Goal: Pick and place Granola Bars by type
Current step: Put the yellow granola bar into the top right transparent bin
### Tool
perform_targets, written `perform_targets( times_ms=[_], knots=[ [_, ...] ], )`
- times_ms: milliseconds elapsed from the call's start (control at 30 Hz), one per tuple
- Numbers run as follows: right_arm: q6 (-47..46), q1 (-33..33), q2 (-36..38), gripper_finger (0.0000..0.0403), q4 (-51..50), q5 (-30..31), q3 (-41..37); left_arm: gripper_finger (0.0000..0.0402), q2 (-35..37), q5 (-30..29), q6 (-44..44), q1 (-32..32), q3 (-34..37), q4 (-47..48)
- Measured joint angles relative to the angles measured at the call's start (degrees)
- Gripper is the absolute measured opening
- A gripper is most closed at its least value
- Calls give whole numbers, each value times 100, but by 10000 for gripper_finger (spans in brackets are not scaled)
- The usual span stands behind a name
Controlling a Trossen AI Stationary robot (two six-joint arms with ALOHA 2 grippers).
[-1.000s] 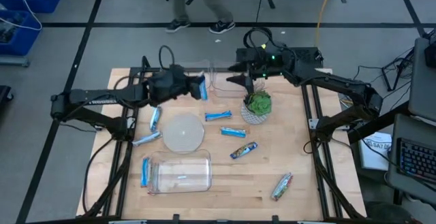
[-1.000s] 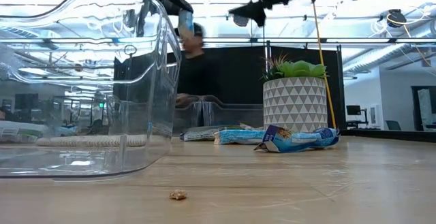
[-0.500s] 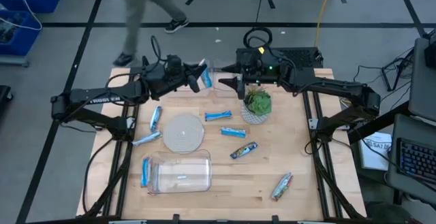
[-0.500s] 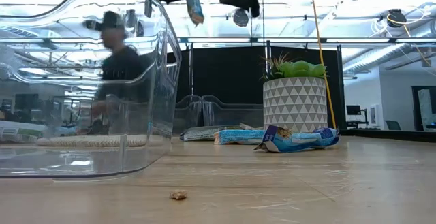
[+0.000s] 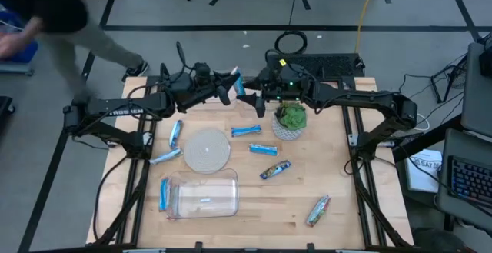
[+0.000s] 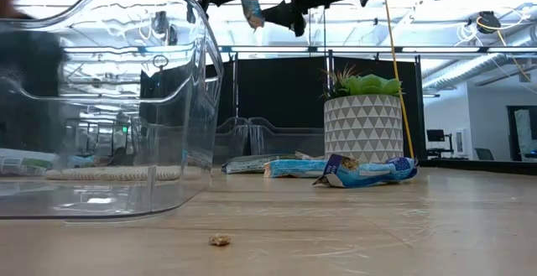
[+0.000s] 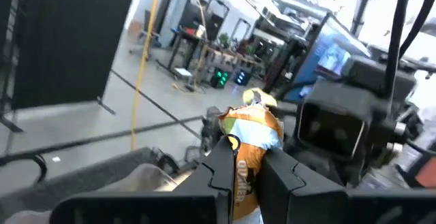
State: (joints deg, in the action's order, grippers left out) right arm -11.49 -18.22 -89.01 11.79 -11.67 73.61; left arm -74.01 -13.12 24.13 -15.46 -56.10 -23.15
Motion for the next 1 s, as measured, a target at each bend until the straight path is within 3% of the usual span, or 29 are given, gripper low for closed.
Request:
perform_targets(
  times_ms=[233,567,667,833,1000],
  knots=[
    [15,-4,-2,189,214,-1,1,38,-100,27,45,130,2,-148],
    [-137,-4,-165,50,175,-58,3,37,-180,117,-44,205,7,-496],
    [-141,-11,-169,36,182,-187,3,39,-180,161,-17,204,7,-486],
    [-344,-131,-73,30,95,-209,3,129,-139,172,-286,169,2,-205],
    [-279,-388,207,26,-259,-212,4,215,132,-251,-478,-88,-8,993]
  ],
)
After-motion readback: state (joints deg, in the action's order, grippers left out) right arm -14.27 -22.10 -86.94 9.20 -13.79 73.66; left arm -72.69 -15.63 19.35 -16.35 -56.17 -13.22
